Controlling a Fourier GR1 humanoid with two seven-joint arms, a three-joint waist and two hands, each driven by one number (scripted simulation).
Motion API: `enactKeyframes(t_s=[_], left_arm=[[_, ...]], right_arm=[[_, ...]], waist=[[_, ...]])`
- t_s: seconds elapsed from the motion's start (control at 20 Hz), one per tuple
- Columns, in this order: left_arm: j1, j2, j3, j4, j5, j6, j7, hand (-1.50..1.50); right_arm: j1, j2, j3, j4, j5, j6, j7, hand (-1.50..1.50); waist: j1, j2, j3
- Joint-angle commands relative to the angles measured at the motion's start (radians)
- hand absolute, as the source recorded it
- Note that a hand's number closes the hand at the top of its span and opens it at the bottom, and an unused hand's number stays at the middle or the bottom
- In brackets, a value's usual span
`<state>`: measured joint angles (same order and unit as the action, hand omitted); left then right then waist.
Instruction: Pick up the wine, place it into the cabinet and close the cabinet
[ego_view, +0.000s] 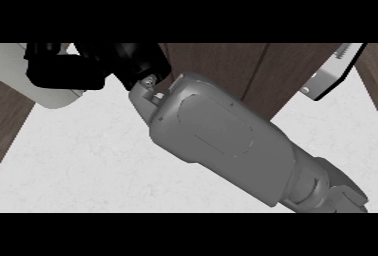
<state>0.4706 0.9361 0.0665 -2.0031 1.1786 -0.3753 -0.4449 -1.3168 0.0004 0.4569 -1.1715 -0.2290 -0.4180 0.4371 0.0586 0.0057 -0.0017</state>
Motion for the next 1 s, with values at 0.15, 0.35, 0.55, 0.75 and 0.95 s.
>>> enactKeyframes(t_s=[0.15,0.35,0.55,0.75,0.95], left_arm=[[-0.02,-0.003,0.046,0.013,0.029,-0.004,0.022,1.5],[-0.007,-0.016,0.045,-0.018,0.026,0.024,0.027,1.5],[-0.028,-0.002,0.058,-0.006,0.036,0.023,0.037,1.5],[-0.039,-0.008,0.058,-0.013,0.033,0.045,0.036,1.5],[-0.041,-0.001,0.063,-0.029,0.05,0.052,0.051,1.5]], right_arm=[[0.018,-0.032,-0.063,0.261,0.008,0.062,-0.165,1.5],[0.045,-0.067,-0.054,0.279,0.018,0.067,-0.183,1.5],[0.09,-0.1,-0.042,0.303,0.028,0.105,-0.246,1.5],[0.113,-0.141,-0.057,0.299,0.033,0.114,-0.283,1.5],[0.121,-0.129,-0.05,0.312,0.045,0.107,-0.306,1.5]], waist=[[-0.014,0.013,0.0],[-0.014,0.011,0.001],[-0.016,0.025,0.0],[-0.028,0.029,0.001],[-0.016,0.026,0.0]])
